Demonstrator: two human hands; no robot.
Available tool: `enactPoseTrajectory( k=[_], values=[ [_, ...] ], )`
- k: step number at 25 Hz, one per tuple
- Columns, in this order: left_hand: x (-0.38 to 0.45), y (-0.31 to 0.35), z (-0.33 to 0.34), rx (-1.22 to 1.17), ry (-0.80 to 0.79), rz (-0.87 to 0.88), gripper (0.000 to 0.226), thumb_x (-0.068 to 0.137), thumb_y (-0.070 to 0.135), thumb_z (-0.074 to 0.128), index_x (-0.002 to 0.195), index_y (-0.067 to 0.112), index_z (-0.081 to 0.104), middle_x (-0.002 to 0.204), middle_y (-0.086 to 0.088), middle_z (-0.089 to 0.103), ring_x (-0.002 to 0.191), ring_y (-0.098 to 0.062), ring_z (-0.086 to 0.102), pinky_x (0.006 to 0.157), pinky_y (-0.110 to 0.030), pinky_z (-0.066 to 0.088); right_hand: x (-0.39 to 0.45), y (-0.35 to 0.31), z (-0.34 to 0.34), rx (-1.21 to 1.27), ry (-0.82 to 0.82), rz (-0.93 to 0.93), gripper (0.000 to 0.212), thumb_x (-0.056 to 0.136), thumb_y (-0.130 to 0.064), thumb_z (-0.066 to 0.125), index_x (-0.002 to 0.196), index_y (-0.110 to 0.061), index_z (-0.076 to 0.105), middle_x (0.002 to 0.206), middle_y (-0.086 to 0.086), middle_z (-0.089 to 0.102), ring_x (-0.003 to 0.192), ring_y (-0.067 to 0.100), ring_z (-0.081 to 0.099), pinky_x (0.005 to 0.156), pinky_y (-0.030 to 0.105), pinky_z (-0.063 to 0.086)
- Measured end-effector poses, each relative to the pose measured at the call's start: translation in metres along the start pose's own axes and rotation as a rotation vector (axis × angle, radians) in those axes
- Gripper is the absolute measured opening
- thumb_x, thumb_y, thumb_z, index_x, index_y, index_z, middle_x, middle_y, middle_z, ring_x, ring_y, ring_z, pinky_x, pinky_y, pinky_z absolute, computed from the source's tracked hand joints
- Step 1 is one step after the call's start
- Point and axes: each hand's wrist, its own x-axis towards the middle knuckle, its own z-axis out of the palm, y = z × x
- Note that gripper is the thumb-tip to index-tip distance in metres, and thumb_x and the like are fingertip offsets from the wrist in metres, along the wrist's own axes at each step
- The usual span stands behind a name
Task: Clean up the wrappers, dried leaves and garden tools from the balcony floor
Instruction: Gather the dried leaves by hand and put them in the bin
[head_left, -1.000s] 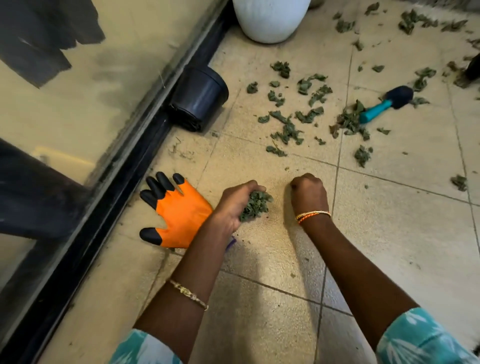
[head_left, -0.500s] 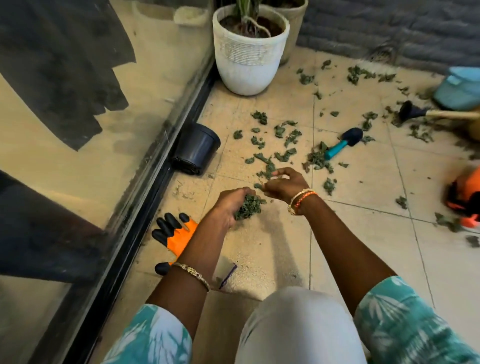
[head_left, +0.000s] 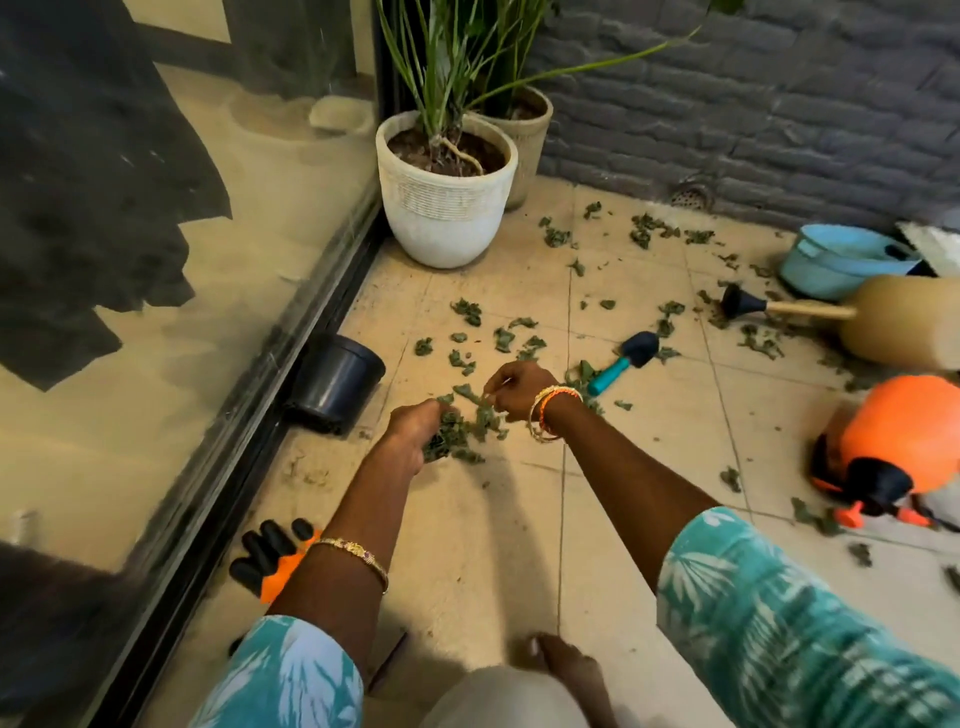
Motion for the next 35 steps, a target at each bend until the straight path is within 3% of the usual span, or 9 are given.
enactPoseTrajectory(
  k=[6, 11, 16, 20, 24, 26, 28, 32, 35],
  values=[
    [0.022, 0.0, 0.003, -0.09, 0.066, -0.07, 0.023, 0.083, 0.023, 0.057, 0.1, 0.008, 0.063, 0.091, -0.012, 0.064, 0.072, -0.024, 0.059, 0.056, -0.025, 0.044, 0.018, 0.049, 0.006, -0.466, -0.136, -0.26, 0.036, 0.085, -0.01, 0.057, 0.121, -0.006, 0.059, 0.122, 0.016, 0.059, 0.113, 0.03, 0.055, 0.09, 0.028, 0.043],
    [0.027, -0.012, -0.001, 0.004, 0.051, -0.133, 0.017, 0.084, 0.019, 0.051, 0.089, 0.006, 0.061, 0.079, -0.012, 0.059, 0.067, -0.025, 0.056, 0.064, -0.03, 0.048, 0.019, 0.097, 0.04, -0.469, -0.205, -0.325, 0.039, 0.088, -0.018, 0.058, 0.126, -0.009, 0.053, 0.13, 0.015, 0.049, 0.123, 0.029, 0.045, 0.1, 0.03, 0.035],
    [0.049, -0.027, -0.004, 0.073, 0.037, -0.129, 0.016, 0.086, 0.024, 0.057, 0.085, 0.009, 0.061, 0.085, -0.014, 0.064, 0.074, -0.027, 0.062, 0.072, -0.036, 0.054, 0.045, 0.099, 0.083, -0.483, -0.154, -0.43, 0.068, 0.086, -0.031, 0.062, 0.144, -0.012, 0.031, 0.149, 0.018, 0.022, 0.138, 0.034, 0.022, 0.11, 0.034, 0.024],
    [0.078, -0.05, -0.016, 0.099, 0.129, -0.155, 0.024, 0.084, 0.03, 0.063, 0.094, 0.008, 0.064, 0.095, -0.014, 0.067, 0.086, -0.028, 0.065, 0.081, -0.037, 0.055, 0.074, 0.097, 0.109, -0.577, -0.085, -0.48, 0.075, 0.084, -0.013, 0.059, 0.148, -0.014, 0.021, 0.156, 0.017, 0.005, 0.143, 0.035, 0.004, 0.117, 0.045, 0.015],
    [0.087, -0.067, -0.025, 0.067, 0.137, -0.173, 0.037, 0.079, 0.035, 0.068, 0.103, 0.008, 0.064, 0.107, -0.014, 0.067, 0.095, -0.03, 0.064, 0.087, -0.042, 0.054, 0.059, 0.134, 0.131, -0.529, 0.054, -0.625, 0.044, 0.095, -0.007, 0.047, 0.138, -0.005, 0.041, 0.147, 0.014, 0.035, 0.137, 0.027, 0.031, 0.113, 0.027, 0.025],
    [0.086, -0.07, -0.025, 0.044, 0.097, -0.162, 0.032, 0.083, 0.032, 0.067, 0.103, 0.007, 0.063, 0.104, -0.015, 0.067, 0.084, -0.028, 0.064, 0.074, -0.038, 0.056, 0.05, 0.143, 0.129, -0.395, 0.168, -0.676, 0.028, 0.083, 0.0, 0.06, 0.111, 0.0, 0.065, 0.119, 0.018, 0.062, 0.11, 0.032, 0.059, 0.093, 0.032, 0.05],
    [0.084, -0.071, -0.022, 0.029, 0.027, -0.154, 0.026, 0.085, 0.03, 0.066, 0.1, 0.009, 0.064, 0.099, -0.014, 0.069, 0.074, -0.025, 0.065, 0.067, -0.034, 0.055, 0.051, 0.143, 0.117, -0.215, 0.23, -0.725, 0.021, 0.068, 0.011, 0.068, 0.087, 0.001, 0.072, 0.094, 0.018, 0.07, 0.086, 0.032, 0.067, 0.076, 0.031, 0.056],
    [0.079, -0.068, -0.013, 0.043, -0.056, -0.099, 0.011, 0.09, 0.021, 0.061, 0.086, 0.011, 0.065, 0.092, -0.01, 0.071, 0.068, -0.022, 0.064, 0.064, -0.033, 0.054, 0.053, 0.117, 0.069, 0.182, 0.26, -0.389, 0.023, 0.084, 0.007, 0.056, 0.098, -0.002, 0.072, 0.098, 0.007, 0.07, 0.09, 0.014, 0.063, 0.077, 0.007, 0.044],
    [0.079, -0.066, -0.008, 0.054, -0.073, -0.076, 0.012, 0.09, 0.018, 0.059, 0.082, 0.012, 0.066, 0.09, -0.009, 0.071, 0.069, -0.022, 0.064, 0.059, -0.031, 0.054, 0.071, 0.123, 0.049, -0.008, 0.251, -0.301, 0.024, 0.086, 0.0, 0.054, 0.103, -0.005, 0.071, 0.103, 0.011, 0.07, 0.096, 0.022, 0.063, 0.079, 0.017, 0.044]
  ],
)
